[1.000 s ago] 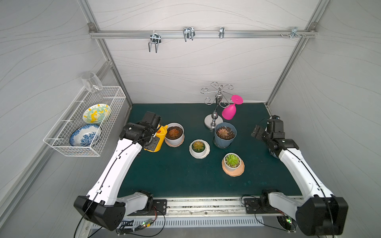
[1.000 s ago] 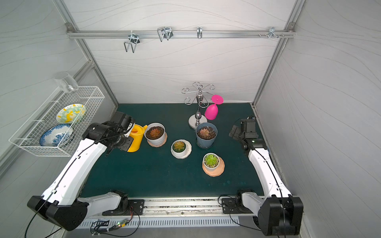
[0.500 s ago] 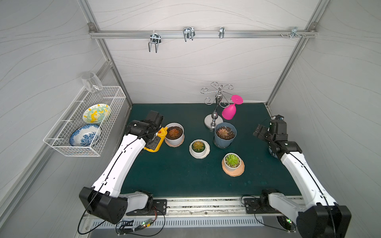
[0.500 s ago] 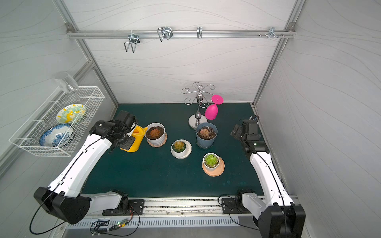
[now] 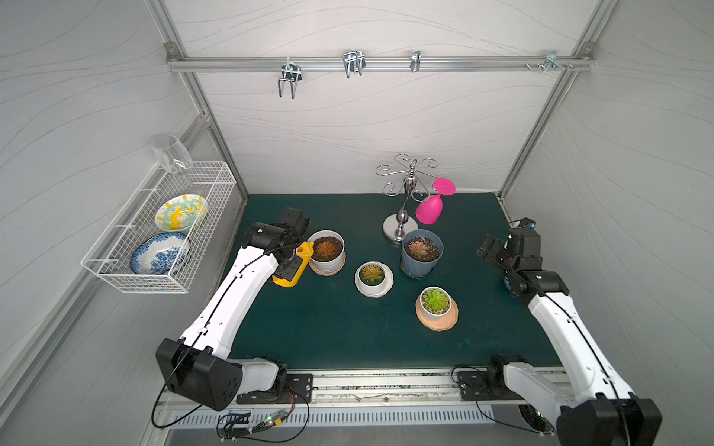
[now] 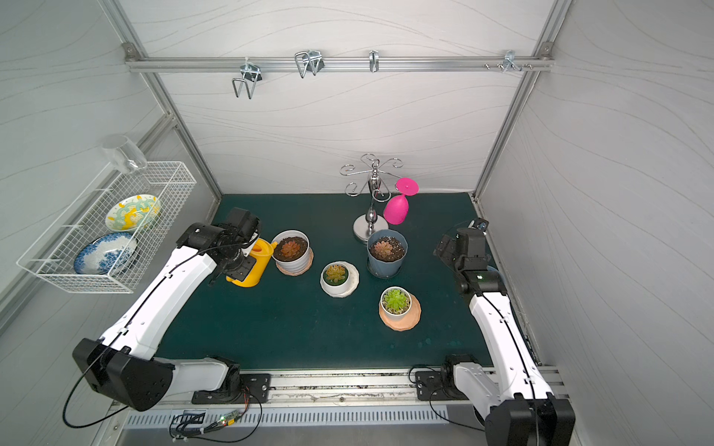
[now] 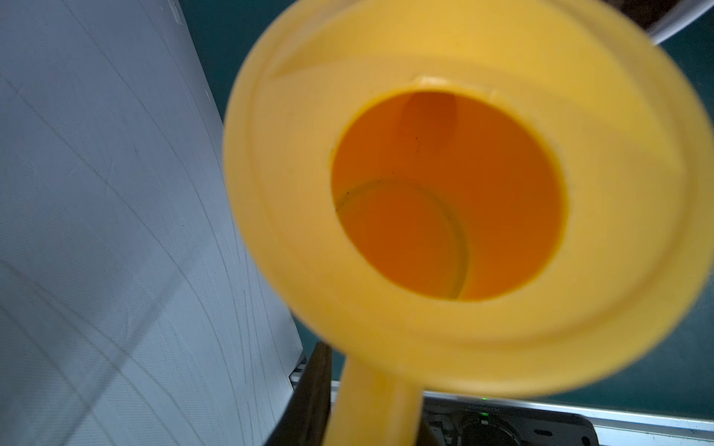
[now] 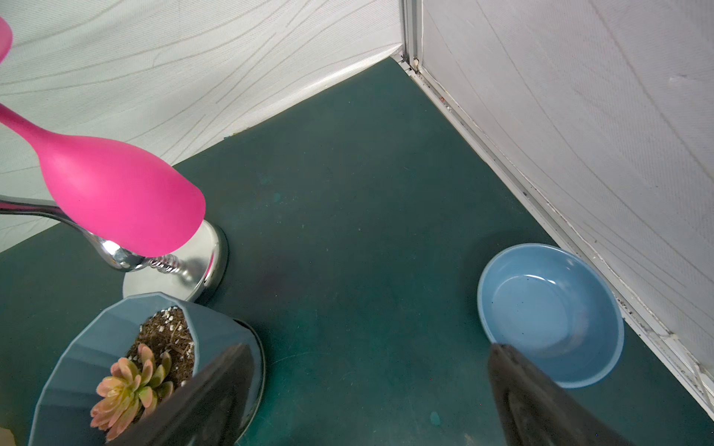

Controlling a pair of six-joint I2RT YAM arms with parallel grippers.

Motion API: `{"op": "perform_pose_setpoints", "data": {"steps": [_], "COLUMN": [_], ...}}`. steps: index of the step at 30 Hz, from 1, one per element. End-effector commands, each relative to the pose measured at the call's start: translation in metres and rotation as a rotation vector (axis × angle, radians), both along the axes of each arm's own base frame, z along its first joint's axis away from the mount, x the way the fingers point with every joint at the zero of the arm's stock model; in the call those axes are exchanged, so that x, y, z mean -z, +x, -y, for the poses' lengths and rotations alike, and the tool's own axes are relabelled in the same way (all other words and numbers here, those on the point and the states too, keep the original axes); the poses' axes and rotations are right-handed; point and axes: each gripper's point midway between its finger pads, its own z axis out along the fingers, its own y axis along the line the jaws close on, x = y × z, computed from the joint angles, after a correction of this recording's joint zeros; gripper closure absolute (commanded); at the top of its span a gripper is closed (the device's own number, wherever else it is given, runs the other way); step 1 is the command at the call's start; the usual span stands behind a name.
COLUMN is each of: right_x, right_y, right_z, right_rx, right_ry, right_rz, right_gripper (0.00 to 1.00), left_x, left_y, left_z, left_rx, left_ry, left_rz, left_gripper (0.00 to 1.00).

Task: Water the succulent around the soil edge
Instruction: Water the soil of the potted plant with water.

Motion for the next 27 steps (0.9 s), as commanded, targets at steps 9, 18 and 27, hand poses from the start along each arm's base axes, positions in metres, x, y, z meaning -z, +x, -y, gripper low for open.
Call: {"op": "perform_pose_setpoints", "data": {"steps": [9, 18, 27], "right_x": [-0.007, -0.007, -0.006], "right_y": [0.000, -0.001, 0.000], "right_z": [0.005, 0.006, 0.006], "right_rx": [0.028, 0.035, 0.039], "right_ry": [0.003, 0.001, 0.000], "right_rz": [0.027, 0.025, 0.022], "right_gripper": [0.01, 0.01, 0.01], "left_x": [-0.009, -0.004, 0.002], "left_y": [-0.016, -0.030, -0.043], "left_z": [-0.005, -0.003, 0.004], "left_rx": [-0.017, -0.017, -0.007], "left_ry": [-0.025, -0.049, -0.077], "left_rz": [0.054, 0.021, -0.021], "left_gripper": [1.00, 1.00, 1.00]}}
